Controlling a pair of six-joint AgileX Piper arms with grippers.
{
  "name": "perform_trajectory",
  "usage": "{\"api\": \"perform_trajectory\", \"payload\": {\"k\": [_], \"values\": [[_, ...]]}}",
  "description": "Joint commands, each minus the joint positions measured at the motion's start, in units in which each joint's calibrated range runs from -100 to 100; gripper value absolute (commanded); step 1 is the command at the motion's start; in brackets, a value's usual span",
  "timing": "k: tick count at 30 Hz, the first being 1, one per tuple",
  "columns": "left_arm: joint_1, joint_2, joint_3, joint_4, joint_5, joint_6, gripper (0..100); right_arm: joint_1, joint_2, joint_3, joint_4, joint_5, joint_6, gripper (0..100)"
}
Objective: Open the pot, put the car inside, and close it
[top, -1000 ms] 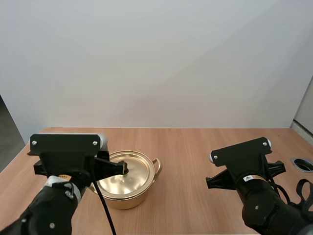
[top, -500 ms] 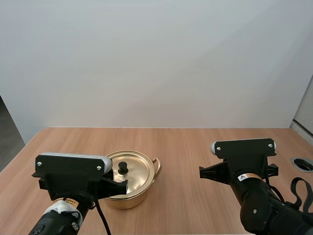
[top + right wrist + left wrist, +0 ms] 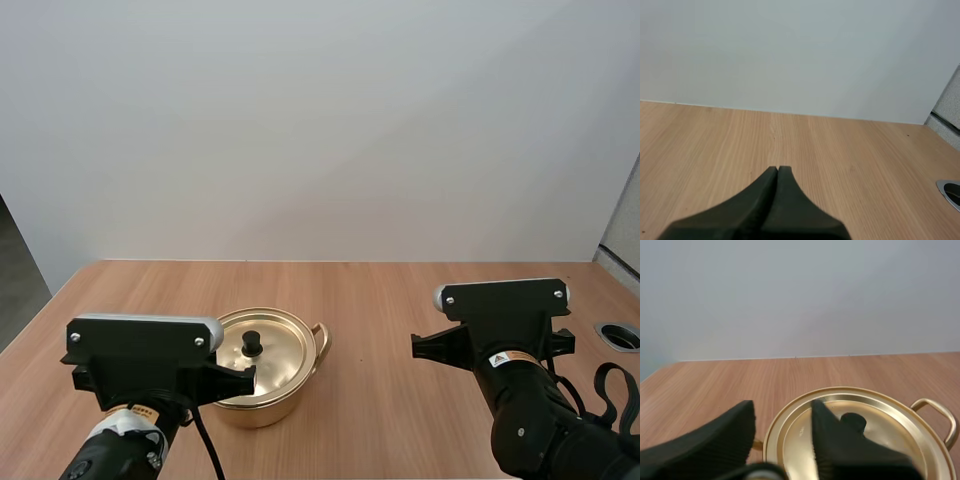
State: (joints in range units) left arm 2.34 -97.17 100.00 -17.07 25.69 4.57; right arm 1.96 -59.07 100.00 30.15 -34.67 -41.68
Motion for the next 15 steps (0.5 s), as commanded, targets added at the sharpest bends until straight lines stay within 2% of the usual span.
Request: {"api": "perform_trajectory", "payload": {"k": [1,10,15], "values": [[0.0,0.0,0.0,0.2,-1.8,0.7,1,0.0,0.0,0.0,0.0,-1.6,-0.1,0],[-0.15,-1.3,0.0,0.2,-5.0,0.7,1,0.0,0.0,0.0,-0.3,-2.3,-0.8,0],[-1.77,-2.8,0.0,0.2,-6.2,0.7,1,0.0,0.0,0.0,-0.3,-0.6,-0.9,0]]}}
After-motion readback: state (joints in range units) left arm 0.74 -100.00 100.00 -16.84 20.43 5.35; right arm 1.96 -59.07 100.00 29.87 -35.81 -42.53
